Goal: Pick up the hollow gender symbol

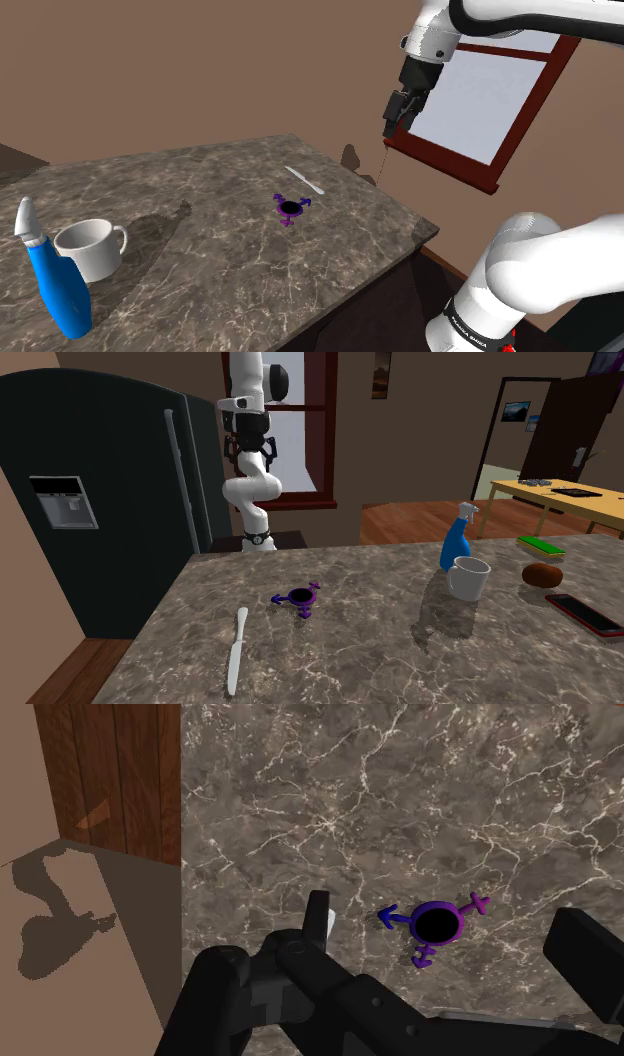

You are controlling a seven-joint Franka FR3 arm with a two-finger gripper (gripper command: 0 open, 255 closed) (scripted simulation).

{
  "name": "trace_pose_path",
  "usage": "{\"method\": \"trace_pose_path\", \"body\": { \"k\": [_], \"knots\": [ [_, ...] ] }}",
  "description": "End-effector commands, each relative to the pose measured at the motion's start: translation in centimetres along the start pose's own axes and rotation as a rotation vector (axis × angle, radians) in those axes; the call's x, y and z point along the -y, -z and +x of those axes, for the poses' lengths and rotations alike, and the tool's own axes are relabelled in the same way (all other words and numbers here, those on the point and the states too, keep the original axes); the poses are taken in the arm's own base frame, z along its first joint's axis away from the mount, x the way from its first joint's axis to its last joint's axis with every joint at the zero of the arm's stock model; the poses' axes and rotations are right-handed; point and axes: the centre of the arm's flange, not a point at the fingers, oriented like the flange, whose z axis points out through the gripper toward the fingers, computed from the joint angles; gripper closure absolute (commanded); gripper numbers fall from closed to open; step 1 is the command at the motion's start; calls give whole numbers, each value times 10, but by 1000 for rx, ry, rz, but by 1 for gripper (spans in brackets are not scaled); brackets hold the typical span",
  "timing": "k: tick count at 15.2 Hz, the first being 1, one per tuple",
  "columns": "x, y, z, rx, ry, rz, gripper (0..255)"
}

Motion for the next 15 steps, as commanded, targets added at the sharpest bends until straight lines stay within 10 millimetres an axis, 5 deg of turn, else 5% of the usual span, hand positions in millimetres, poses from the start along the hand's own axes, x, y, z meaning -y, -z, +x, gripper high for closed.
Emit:
{"method": "trace_pose_path", "body": {
  "k": [1,15],
  "knots": [
    [0,0,0,0,0,0,0],
    [49,-133,135,102,139,3,0]
  ]
}}
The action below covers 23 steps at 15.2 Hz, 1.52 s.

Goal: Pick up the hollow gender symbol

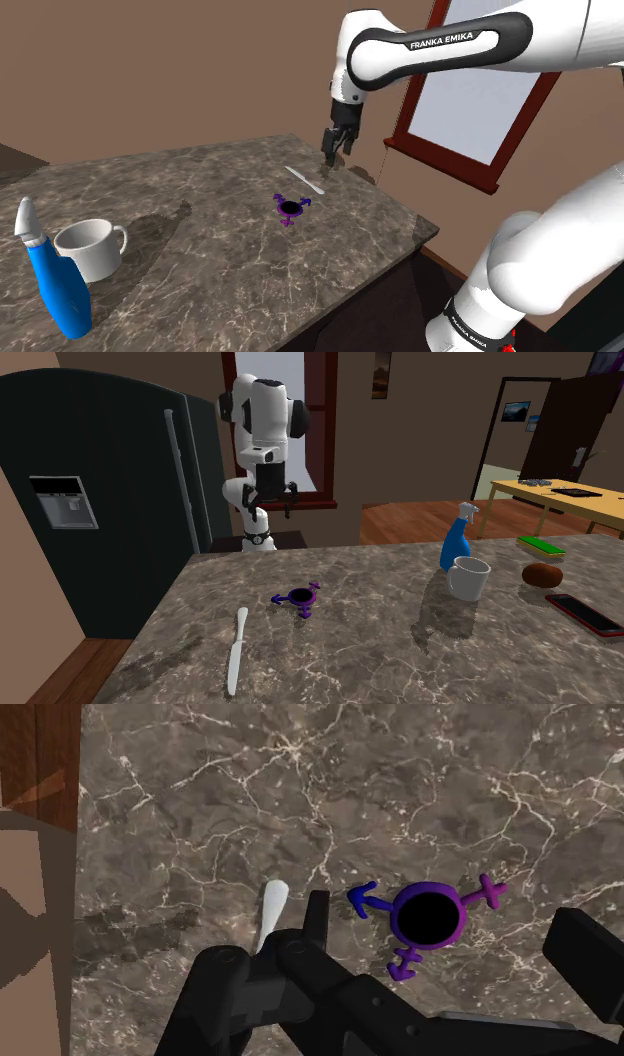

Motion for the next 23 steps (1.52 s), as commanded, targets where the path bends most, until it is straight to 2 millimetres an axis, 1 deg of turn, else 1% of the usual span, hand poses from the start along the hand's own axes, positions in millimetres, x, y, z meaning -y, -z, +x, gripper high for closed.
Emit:
{"method": "trace_pose_path", "body": {
  "k": [1,8,15,16,23],
  "knots": [
    [8,-19,20,15,21,1,0],
    [31,-85,89,65,90,2,0],
    [59,-155,152,116,159,4,0],
    [61,-160,157,120,164,4,0],
    [63,-197,157,120,164,4,0]
  ]
}}
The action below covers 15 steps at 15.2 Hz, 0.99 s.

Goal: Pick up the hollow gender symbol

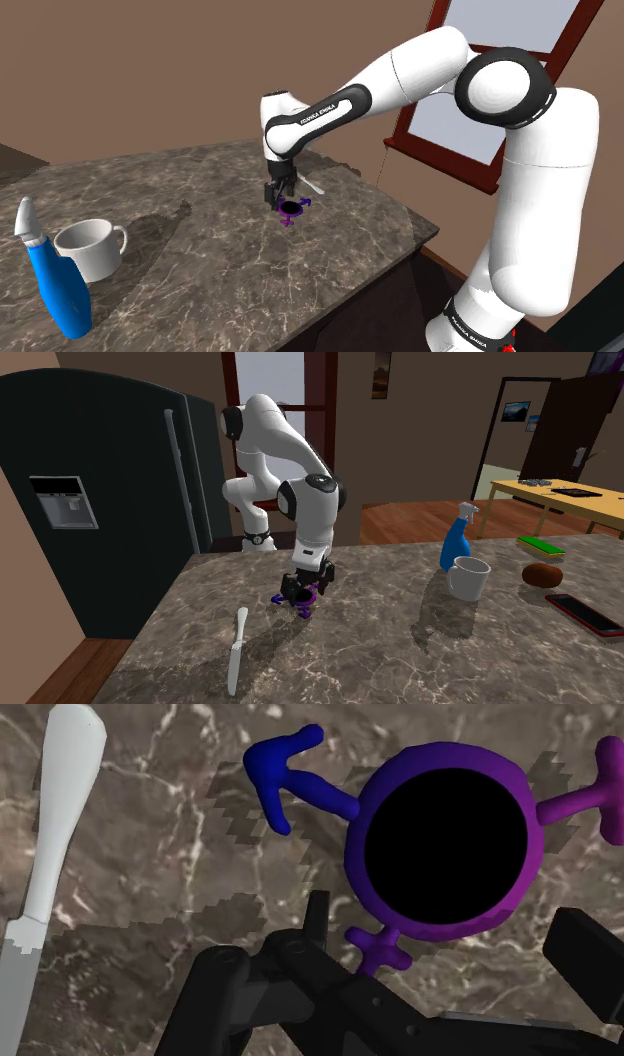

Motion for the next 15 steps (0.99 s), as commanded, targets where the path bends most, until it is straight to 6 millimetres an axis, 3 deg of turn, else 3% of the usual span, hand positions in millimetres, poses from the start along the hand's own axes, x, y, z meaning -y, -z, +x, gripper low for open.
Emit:
{"method": "trace_pose_path", "body": {
  "k": [1,2,3,12,15],
  "knots": [
    [1,-9,1,-1,0,0,0],
    [1,-9,1,-1,0,0,0],
    [1,-8,1,-1,0,0,255],
    [1,-9,1,-1,0,0,255],
    [0,7,-1,-1,0,0,255]
  ]
}}
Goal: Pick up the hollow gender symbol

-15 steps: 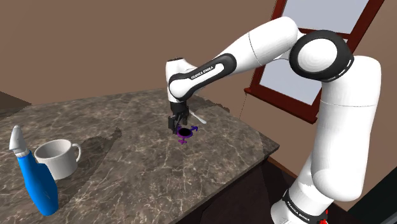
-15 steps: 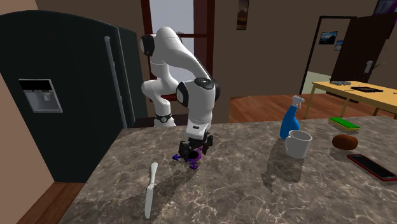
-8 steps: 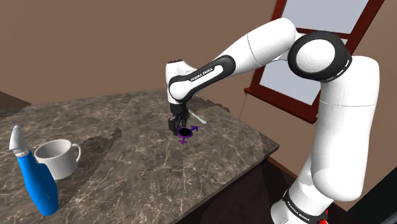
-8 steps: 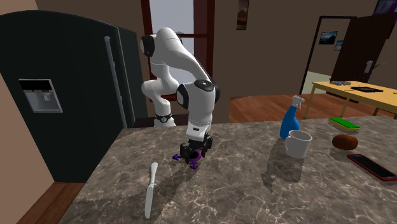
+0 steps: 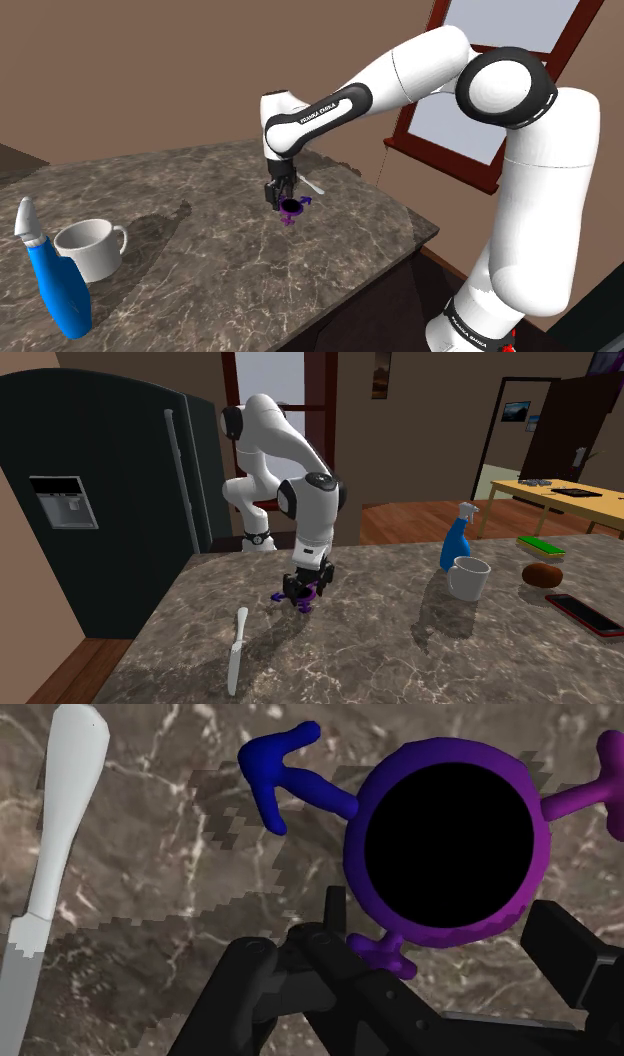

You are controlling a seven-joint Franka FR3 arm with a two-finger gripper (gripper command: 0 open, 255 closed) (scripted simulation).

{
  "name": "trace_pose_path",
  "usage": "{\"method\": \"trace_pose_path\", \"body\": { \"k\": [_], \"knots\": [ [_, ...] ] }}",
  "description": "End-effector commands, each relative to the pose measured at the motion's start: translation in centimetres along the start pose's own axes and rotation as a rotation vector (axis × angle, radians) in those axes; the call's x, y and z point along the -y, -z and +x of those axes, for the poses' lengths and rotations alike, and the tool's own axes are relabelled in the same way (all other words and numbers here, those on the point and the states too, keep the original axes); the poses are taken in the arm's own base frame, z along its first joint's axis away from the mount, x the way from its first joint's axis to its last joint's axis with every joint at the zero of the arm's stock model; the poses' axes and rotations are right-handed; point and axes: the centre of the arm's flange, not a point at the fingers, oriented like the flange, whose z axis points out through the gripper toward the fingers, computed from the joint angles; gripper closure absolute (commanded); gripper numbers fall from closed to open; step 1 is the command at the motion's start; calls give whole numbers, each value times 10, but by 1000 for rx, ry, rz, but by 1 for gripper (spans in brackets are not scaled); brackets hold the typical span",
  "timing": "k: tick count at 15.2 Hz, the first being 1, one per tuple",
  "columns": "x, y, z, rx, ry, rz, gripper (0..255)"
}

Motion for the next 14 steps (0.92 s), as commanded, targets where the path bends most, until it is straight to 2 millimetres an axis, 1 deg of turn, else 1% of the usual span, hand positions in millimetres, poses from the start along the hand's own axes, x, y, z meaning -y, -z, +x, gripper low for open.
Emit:
{"method": "trace_pose_path", "body": {
  "k": [1,12,14],
  "knots": [
    [0,9,-1,1,0,0,255],
    [-2,67,-9,1,0,0,255],
    [-2,68,-10,1,0,0,255]
  ]
}}
